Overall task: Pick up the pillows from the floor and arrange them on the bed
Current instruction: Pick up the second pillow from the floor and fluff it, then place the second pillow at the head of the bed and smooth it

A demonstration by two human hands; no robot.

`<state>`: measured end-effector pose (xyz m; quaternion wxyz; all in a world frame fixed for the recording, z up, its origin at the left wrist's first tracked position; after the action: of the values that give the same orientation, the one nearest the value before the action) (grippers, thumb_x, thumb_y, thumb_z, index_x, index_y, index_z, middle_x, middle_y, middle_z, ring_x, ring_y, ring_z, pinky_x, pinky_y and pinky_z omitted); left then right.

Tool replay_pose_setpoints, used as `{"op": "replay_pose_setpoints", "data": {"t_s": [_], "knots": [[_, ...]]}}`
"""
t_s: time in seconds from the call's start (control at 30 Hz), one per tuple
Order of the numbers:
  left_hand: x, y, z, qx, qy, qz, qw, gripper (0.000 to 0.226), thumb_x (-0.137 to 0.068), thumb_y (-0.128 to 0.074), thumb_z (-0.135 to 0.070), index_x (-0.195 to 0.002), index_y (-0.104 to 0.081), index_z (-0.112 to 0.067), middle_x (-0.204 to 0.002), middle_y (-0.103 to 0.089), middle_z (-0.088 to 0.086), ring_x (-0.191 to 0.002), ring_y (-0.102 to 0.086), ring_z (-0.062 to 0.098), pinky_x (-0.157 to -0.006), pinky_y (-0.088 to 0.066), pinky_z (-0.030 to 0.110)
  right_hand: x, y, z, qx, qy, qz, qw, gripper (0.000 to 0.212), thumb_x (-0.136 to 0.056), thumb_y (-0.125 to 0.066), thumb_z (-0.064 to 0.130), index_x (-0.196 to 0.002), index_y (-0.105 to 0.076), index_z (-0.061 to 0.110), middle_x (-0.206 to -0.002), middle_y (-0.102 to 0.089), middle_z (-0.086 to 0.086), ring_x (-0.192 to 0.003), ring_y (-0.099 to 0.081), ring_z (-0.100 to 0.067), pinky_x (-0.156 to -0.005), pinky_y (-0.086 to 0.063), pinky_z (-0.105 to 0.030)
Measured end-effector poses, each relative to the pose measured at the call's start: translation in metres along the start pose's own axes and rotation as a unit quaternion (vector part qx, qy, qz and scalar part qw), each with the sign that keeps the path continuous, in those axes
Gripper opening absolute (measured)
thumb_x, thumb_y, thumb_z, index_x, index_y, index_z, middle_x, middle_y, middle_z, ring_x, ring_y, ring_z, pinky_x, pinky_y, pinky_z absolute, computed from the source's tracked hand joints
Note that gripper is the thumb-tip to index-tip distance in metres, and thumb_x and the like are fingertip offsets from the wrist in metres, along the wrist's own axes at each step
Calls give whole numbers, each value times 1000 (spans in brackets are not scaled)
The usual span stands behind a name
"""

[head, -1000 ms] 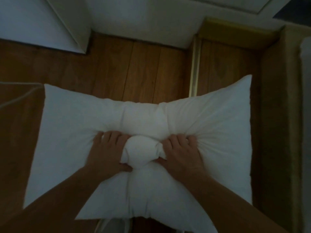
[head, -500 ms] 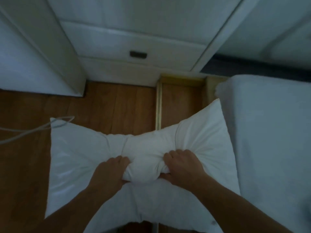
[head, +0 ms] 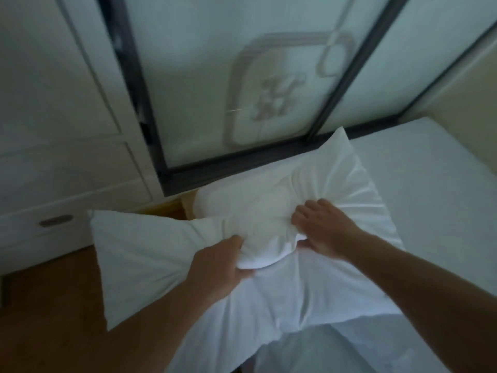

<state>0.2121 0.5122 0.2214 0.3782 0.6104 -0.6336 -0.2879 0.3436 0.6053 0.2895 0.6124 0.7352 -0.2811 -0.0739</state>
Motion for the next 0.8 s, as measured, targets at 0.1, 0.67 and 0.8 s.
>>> {"op": "replay_pose_setpoints", "data": {"t_s": [0.1,0.67,0.8], "knots": [[-64,-19,-52,-10,-7,15,1000,58,-77,-62,-56,-118,-41,-21,-113,-60,2,-104,-56,23,-78,-39,31,18,-21,-75,7,-25,1,1000,38,-68,-74,42,-87,-58,13,-85,-61,-8,-78,-57,-30,-68,-45,-38],[-247,-177,-58,-117,-22,62,991,115,-47,-17,-99,-139,22,-42,-155,24,6,-138,25,34,-103,12,68,-2,-260,-242,-252,-265,141,920,91,-65,-11,90,-143,4,45,-157,11,10,-143,9,-17,-112,-8,-58],[-245,-202,-46,-133,-14,75,988,109,-55,-20,-95,-144,8,-39,-157,6,10,-141,7,40,-103,2,72,-10,-299,-234,-304,-248,174,903,104,-56,-26,95,-142,4,47,-156,15,11,-142,14,-16,-110,-3,-59]]}}
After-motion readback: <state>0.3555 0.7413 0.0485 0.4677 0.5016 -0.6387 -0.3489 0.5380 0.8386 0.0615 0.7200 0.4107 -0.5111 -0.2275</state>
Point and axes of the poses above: each hand's wrist, its own x-axis away from the middle knuckle, its own y-axis out of the back of the hand, z = x × y, the point moved 9 cm from there along -x, towards the middle knuckle
